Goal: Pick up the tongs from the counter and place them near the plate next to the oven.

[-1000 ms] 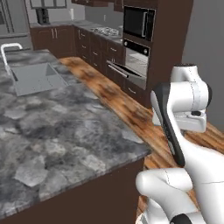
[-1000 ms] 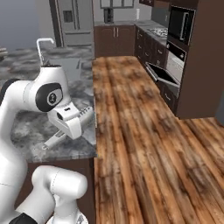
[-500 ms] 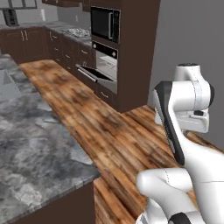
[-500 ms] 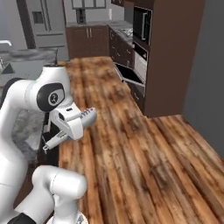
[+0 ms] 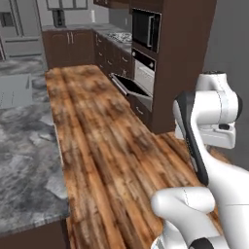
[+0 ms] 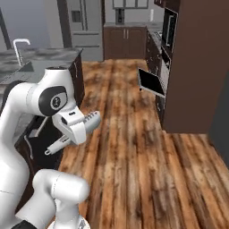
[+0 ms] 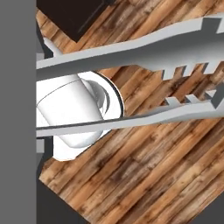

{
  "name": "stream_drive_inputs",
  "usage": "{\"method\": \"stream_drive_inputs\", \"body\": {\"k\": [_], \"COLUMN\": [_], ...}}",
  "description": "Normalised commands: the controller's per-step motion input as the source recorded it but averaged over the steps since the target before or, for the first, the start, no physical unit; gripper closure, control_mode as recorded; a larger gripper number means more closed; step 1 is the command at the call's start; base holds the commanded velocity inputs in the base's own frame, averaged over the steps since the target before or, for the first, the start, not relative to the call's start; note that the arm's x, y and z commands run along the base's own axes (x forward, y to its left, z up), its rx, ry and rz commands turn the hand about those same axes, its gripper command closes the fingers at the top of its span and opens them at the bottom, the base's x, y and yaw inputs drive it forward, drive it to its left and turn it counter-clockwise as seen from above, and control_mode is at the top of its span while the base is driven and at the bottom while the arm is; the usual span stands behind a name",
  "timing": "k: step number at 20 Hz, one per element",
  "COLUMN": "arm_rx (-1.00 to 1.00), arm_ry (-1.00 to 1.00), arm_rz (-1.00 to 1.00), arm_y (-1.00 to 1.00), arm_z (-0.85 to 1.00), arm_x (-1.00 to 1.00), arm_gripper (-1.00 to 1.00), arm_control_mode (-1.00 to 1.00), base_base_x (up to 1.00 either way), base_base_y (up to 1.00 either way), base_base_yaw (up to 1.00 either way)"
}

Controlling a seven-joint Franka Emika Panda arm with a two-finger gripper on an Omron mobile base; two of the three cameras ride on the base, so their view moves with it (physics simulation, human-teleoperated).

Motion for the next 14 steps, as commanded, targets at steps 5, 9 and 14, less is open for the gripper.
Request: {"method": "stream_drive_inputs", "body": {"k": [5,9,14], "arm_rx": [0.0,0.0,0.0], "arm_ry": [0.0,0.0,0.0], "arm_rz": [0.0,0.0,0.0], "arm_y": [0.0,0.0,0.0], "arm_z": [0.0,0.0,0.0], "arm_x": [0.0,0.0,0.0], "arm_gripper": [1.0,1.0,1.0], "arm_control_mode": [1.0,1.0,1.0], "base_base_x": [0.88,1.0,1.0], "base_base_y": [-0.17,-0.08,-0.31], "base_base_yaw": [0.44,0.38,0.09]}}
